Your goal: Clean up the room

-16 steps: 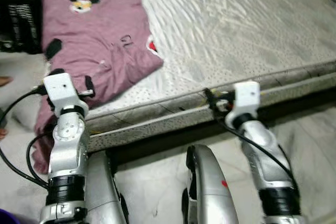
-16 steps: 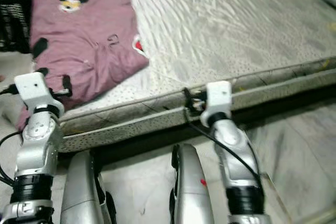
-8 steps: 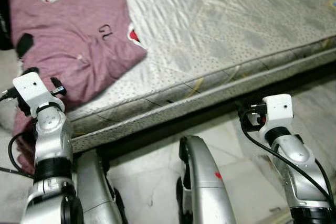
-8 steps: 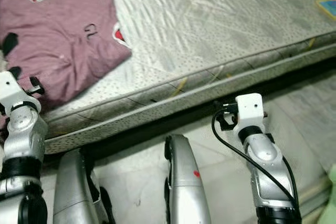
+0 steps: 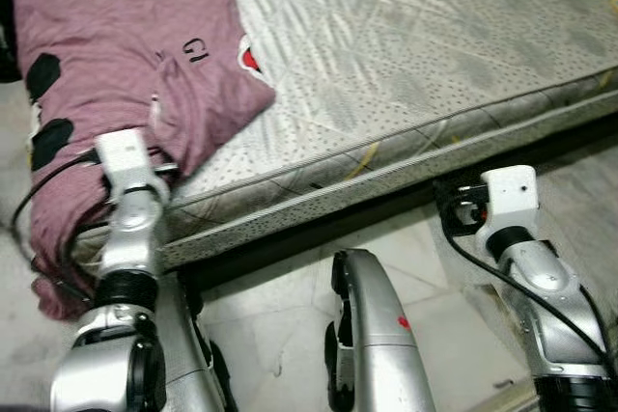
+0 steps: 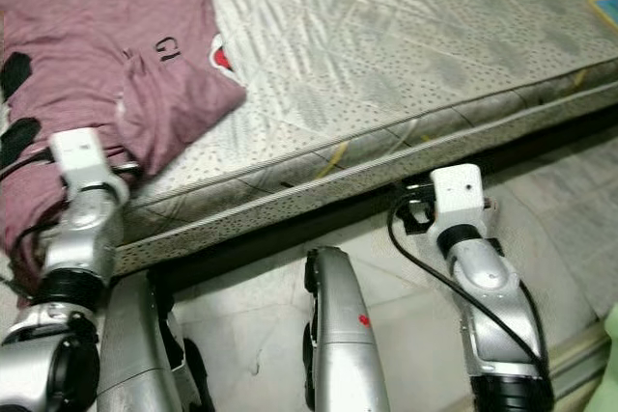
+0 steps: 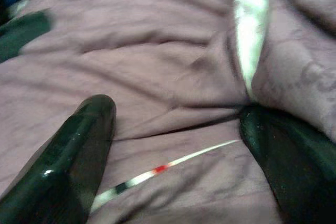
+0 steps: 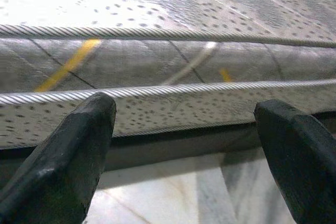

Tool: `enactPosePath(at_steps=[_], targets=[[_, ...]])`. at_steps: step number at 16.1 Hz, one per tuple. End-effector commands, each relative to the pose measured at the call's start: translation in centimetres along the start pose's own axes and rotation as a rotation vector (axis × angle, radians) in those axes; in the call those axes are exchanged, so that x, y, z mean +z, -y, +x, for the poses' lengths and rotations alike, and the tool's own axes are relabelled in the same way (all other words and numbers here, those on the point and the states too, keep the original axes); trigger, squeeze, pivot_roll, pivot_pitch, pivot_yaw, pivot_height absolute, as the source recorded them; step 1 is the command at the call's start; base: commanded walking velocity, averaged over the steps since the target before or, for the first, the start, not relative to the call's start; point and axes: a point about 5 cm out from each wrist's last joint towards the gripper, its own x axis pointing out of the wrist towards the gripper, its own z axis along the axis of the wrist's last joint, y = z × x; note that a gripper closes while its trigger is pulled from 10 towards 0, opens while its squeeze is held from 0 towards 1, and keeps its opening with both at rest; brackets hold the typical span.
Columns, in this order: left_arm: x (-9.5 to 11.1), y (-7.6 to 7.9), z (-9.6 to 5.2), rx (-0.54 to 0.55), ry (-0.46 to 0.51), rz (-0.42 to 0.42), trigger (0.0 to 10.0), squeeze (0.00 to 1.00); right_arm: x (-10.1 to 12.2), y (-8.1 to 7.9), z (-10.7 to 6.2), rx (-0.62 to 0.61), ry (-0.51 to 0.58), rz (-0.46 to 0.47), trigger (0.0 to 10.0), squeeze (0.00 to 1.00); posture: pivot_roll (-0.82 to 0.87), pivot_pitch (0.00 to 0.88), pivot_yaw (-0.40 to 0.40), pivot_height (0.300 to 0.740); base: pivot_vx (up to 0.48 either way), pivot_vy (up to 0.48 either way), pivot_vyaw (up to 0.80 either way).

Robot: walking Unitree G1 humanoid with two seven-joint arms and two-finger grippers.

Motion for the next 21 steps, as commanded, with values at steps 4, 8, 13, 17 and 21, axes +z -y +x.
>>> enactPosePath(at_steps=[4,8,13,17,21], targets=[[-1.5,5.3,-3.0,-0.376,0.093,0.242,10.0,0.00,-0.2,-0.9,0.3,0.022,0.003,0.004,10.0,0.00,-0.24,0.212,-0.067,0.516,0.000,0.000,0.00],[-3.0,8.3,-6.5,-0.682,0.143,0.390,10.0,0.00,-0.1,-1.4,0.9,0.031,0.014,0.011,10.0,0.00,-0.22,0.195,-0.065,0.516,0.000,0.000,0.00],[0.3,8.6,-6.6,-0.660,0.333,0.378,10.0,0.00,-0.1,-1.9,1.5,0.035,0.025,0.019,10.0,0.00,-0.21,0.171,-0.052,0.516,0.000,0.000,0.00],[5.2,8.0,-5.8,-0.572,0.510,0.308,10.0,0.00,0.0,-2.0,1.8,0.029,0.036,0.026,10.0,0.00,-0.19,0.162,-0.045,0.516,0.000,0.000,0.00],[8.4,6.3,-4.6,-0.413,0.578,0.208,10.0,0.00,0.0,-2.4,2.2,0.027,0.046,0.033,10.0,0.00,-0.19,0.154,-0.039,0.516,0.000,0.000,0.00]])
